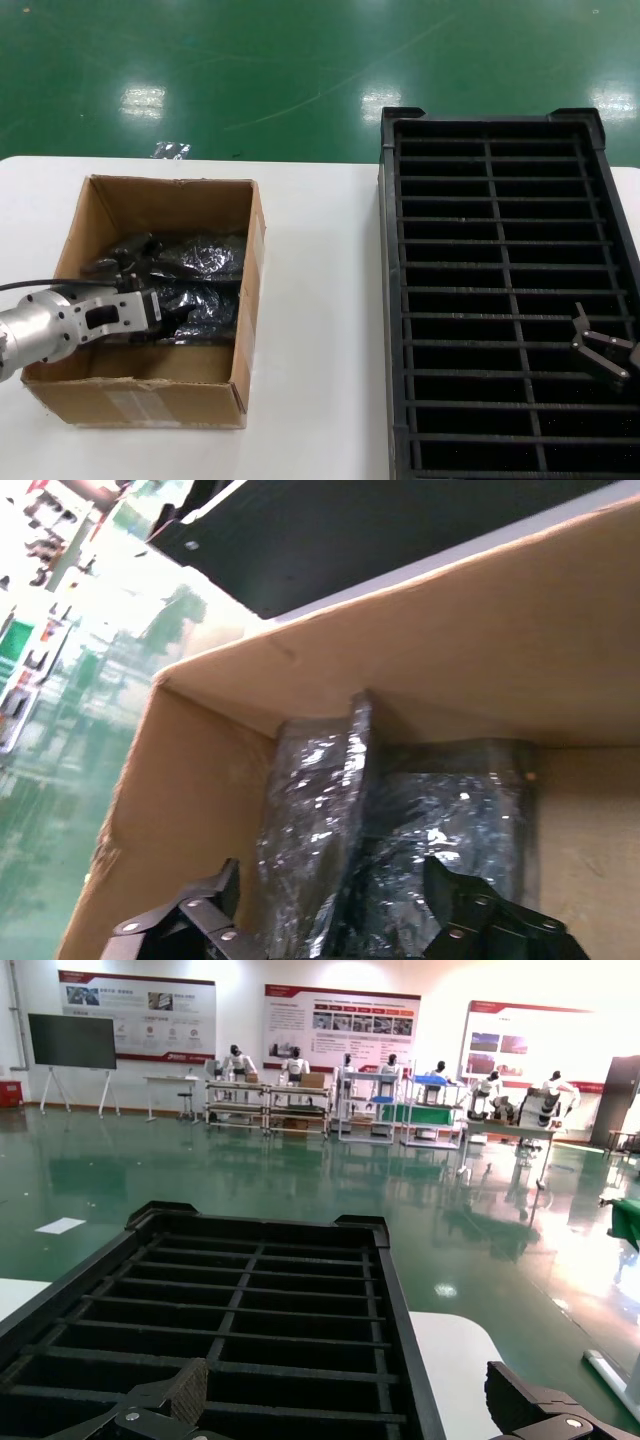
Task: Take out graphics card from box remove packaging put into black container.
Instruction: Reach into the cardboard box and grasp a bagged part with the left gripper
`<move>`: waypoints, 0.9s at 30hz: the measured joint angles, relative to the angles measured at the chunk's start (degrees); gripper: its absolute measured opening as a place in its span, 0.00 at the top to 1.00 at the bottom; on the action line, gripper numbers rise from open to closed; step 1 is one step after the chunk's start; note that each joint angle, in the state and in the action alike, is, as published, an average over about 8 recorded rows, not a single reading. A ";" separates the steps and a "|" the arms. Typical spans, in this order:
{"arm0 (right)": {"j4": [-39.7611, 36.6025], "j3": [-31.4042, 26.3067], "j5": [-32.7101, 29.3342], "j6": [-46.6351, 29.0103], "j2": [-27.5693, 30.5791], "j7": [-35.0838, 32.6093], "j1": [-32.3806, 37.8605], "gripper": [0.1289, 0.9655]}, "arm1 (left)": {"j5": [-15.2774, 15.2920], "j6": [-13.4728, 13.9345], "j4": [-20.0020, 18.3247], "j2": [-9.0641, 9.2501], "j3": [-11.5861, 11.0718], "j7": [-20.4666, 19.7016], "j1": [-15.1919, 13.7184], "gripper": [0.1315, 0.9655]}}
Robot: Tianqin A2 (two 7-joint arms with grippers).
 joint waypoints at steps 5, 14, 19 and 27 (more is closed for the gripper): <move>0.00 0.00 0.00 0.00 0.00 0.00 0.00 0.00 | 1.21 0.08 -0.68 -0.54 1.17 1.03 0.10 0.47; 0.00 0.00 0.00 0.00 0.00 0.00 0.00 0.00 | 2.83 -0.24 -1.71 -1.55 2.43 3.06 -0.21 0.62; 0.00 0.00 0.00 0.00 0.00 0.00 0.00 0.00 | 3.57 0.42 -3.47 -2.60 3.07 2.27 0.26 0.74; 0.00 0.00 0.00 0.00 0.00 0.00 0.00 0.00 | 4.17 1.13 -5.22 -4.22 3.40 1.48 0.75 0.90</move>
